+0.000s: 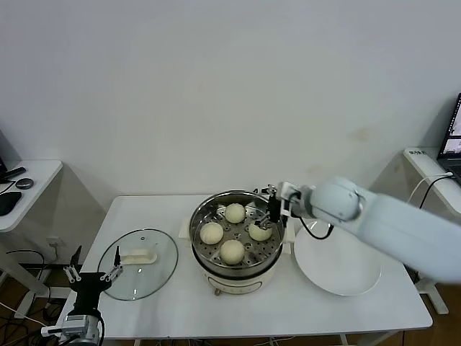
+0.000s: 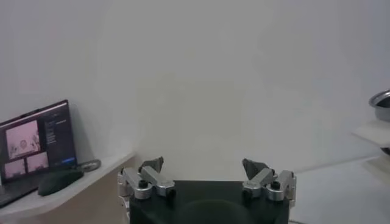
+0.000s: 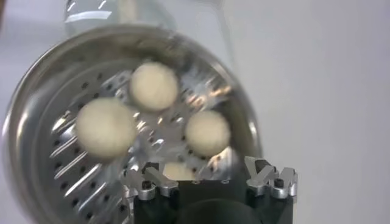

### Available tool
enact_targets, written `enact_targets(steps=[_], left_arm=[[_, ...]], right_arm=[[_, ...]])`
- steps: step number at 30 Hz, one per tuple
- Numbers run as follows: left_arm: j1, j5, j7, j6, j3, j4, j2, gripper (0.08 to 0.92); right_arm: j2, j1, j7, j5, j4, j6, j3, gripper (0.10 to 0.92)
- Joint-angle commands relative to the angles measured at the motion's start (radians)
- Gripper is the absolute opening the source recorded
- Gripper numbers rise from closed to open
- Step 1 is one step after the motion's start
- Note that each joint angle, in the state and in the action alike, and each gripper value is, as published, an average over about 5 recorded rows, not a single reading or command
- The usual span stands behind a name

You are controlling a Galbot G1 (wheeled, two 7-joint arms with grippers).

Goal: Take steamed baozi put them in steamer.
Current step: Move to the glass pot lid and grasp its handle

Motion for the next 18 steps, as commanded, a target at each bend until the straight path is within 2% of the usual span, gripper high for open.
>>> enact_targets(steps=[1, 7, 11, 14, 18], left_arm=[[0.008, 0.007, 0.016, -0.051, 0.008, 0.002, 0.000, 0.823], [0.014, 0.036, 0.018, -0.091, 0.022, 0.014, -0.013, 0.823], [0.018, 0.077, -0.014, -0.091, 0.042, 0.028, -0.018, 0.823], [0.021, 0.147, -0.044, -0.094, 0.056, 0.042, -0.019, 0.823], [0.011, 0.293, -0.064, -0.129, 0.058, 0.092, -0.011, 0.823]], right_arm=[[-0.006, -1.035, 0.260, -0.155, 0.105, 0.491, 0.985, 0.823], [0.285, -1.295, 0.164, -0.367, 0.085, 0.729, 1.284, 0.823], [0.574, -1.374, 0.044, -0.535, 0.107, 0.832, 1.487, 0.823], [0.743, -1.415, 0.004, -0.519, 0.148, 0.844, 1.579, 0.823], [0.832, -1.486, 0.023, -0.436, 0.158, 0.828, 1.633, 0.823]])
